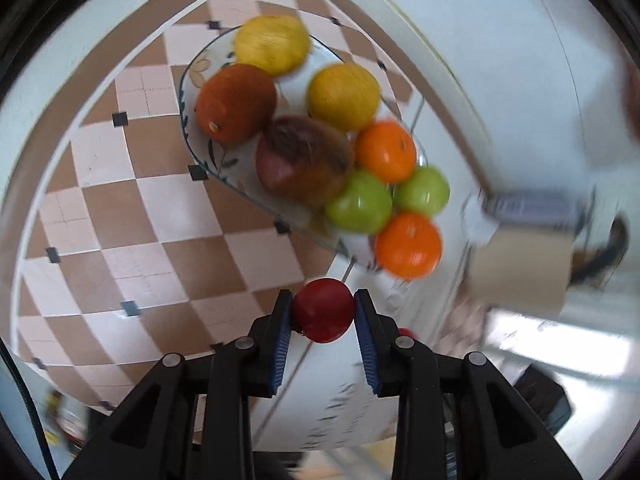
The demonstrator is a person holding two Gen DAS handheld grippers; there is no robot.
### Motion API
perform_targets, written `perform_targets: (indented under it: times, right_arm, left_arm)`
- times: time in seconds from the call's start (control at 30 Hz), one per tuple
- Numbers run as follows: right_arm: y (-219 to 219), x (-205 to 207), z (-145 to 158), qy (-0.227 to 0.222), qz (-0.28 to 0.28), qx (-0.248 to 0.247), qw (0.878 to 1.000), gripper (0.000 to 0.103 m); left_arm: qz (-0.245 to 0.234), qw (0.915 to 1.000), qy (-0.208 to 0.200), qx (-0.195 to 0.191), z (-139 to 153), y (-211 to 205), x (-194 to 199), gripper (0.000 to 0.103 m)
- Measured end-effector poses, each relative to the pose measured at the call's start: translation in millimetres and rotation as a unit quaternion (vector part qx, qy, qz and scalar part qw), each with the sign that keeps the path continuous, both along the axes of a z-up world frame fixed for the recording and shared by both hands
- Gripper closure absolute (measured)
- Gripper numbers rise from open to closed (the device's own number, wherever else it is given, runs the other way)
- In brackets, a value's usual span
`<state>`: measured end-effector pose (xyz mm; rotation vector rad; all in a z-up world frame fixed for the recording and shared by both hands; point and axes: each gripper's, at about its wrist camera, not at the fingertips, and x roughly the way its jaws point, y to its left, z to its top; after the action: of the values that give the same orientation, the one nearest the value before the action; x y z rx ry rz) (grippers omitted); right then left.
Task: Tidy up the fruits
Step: 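Place the cherry tomatoes on the plate edge with both tools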
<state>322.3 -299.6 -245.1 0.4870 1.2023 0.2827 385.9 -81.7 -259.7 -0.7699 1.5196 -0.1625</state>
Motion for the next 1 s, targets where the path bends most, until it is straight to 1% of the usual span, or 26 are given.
perform_targets:
  times: [0.03, 0.1, 0.17, 0.23, 0.3, 0.43, 0.67, 1.0]
  right_arm:
    - [7.0, 6.8, -1.9, -0.002, 0.003, 0.003, 1.000, 0.070]
    - [15.9, 17.3, -8.2, -0.002, 0.006, 0.003, 1.000, 0.070]
    - [22.8, 27.0, -15.0, -0.002, 0.006, 0.004, 1.000, 0.070]
    - [27.6, 36.0, -21.5, 0.001, 0.004, 0.002, 1.000, 0.070]
    - [30.5, 42.2, -27.3, 0.007, 0.005, 0.003, 1.000, 0.070]
    - [37.1, 53.2, -37.0, 0.015, 0.015, -0.010, 1.000, 0.070]
    - [37.8, 60.1, -38.0, 0.014, 0.012, -0.023, 1.000, 0.070]
    - [35.1, 63.3, -39.7, 0.022, 0.014, -0.034, 0.999, 0.070]
  left_arm:
    - [0.021, 0.9996, 0.008, -0.017, -4.8, 5.6, 2.3, 0.075]
    - [0.047, 0.9977, 0.020, -0.044, -12.7, 11.9, 14.0, 0.075]
    - [0.072, 0.9949, 0.034, -0.062, -23.6, 17.4, 20.8, 0.075]
    - [0.083, 0.9931, 0.042, -0.072, -27.7, 23.8, 27.7, 0.075]
    - [0.090, 0.9915, 0.048, -0.080, -33.2, 20.0, 27.5, 0.075]
    - [0.101, 0.9879, 0.069, -0.096, -45.6, 18.0, 33.2, 0.075]
    - [0.104, 0.9848, 0.087, -0.108, -55.6, 7.5, 34.9, 0.074]
    - [0.115, 0.9804, 0.113, -0.114, -68.6, 7.4, 36.8, 0.072]
